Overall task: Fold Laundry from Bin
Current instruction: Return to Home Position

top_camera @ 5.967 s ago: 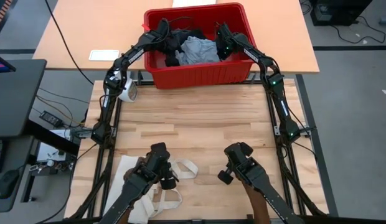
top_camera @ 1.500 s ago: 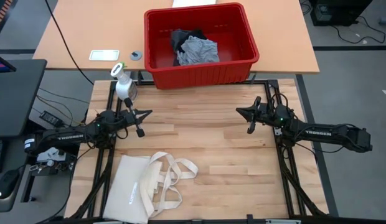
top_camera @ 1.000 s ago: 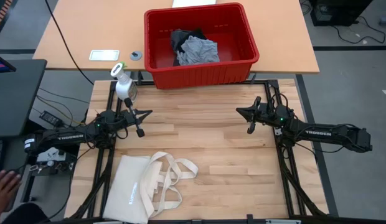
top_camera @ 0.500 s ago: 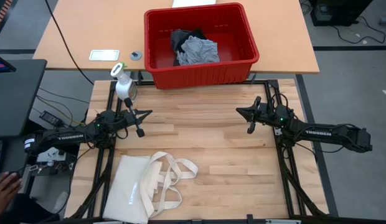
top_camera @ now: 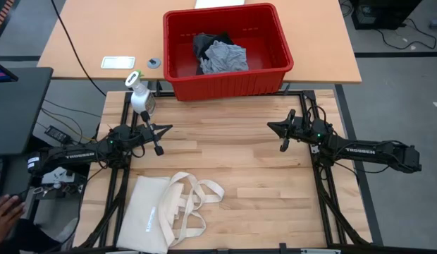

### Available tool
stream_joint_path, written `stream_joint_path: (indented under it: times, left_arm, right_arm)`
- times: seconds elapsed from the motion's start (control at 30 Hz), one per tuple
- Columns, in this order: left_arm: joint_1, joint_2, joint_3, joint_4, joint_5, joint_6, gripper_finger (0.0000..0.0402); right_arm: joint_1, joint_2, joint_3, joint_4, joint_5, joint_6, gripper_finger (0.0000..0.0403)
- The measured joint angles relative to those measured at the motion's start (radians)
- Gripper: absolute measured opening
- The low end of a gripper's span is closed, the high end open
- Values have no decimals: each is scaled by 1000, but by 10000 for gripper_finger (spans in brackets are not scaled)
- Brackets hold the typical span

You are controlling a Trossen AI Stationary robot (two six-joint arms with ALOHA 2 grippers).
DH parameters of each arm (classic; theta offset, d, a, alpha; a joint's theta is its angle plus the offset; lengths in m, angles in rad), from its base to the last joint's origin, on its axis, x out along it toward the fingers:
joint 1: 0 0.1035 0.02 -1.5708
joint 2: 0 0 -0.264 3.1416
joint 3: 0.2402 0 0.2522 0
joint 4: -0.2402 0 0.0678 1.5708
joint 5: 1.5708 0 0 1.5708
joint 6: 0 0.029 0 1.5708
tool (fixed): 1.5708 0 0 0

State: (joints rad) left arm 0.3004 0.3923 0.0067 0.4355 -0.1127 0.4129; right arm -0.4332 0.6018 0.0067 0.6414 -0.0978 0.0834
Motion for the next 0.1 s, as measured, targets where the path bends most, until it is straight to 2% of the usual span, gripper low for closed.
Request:
stream_joint_path:
  times: [0.1]
  left_arm:
    - [0,0,0,0,0,0,14]
  right_arm:
    - [0,0,0,0,0,0,19]
